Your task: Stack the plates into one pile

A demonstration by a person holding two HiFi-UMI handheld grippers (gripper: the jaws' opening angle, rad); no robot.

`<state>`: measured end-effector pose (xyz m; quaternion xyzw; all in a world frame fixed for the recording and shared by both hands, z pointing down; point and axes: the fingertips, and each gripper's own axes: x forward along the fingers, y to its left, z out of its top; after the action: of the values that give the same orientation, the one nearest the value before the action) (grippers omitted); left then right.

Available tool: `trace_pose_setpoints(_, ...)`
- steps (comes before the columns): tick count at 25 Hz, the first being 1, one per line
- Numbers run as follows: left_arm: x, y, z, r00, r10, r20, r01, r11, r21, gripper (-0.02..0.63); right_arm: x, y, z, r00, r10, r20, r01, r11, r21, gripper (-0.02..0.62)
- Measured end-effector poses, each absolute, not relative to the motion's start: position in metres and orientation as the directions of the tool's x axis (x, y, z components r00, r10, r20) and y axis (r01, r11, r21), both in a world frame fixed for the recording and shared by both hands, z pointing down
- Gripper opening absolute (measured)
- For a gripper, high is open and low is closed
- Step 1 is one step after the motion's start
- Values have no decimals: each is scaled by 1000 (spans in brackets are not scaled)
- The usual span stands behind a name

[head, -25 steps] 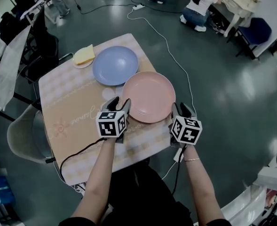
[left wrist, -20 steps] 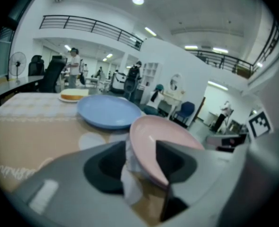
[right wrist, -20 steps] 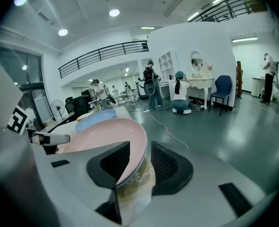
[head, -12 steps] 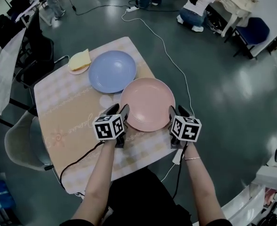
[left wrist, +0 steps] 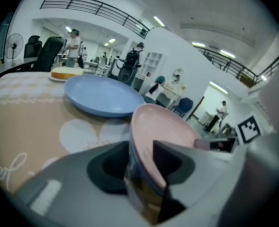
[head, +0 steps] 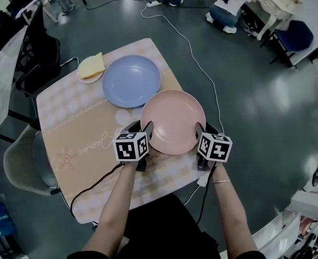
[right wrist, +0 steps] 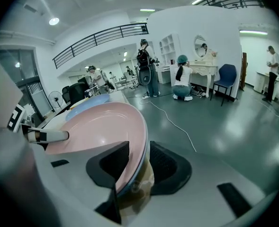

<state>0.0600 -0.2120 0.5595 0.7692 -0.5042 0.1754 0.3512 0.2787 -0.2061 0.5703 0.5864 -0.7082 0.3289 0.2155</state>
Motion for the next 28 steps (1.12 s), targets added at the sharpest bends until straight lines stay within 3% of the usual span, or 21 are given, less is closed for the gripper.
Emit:
trace_pose_setpoints(8,62,-208,560,438,-641,630,-897,-275,345,141,279,-199,573,-206,-688,696,-975,83,-206,92)
trace_pose_setpoints(28,40,-175,496,404,-719,565,-912,-268,311,141,256,-173,509,-293,-713,637,-954,170,-248,91)
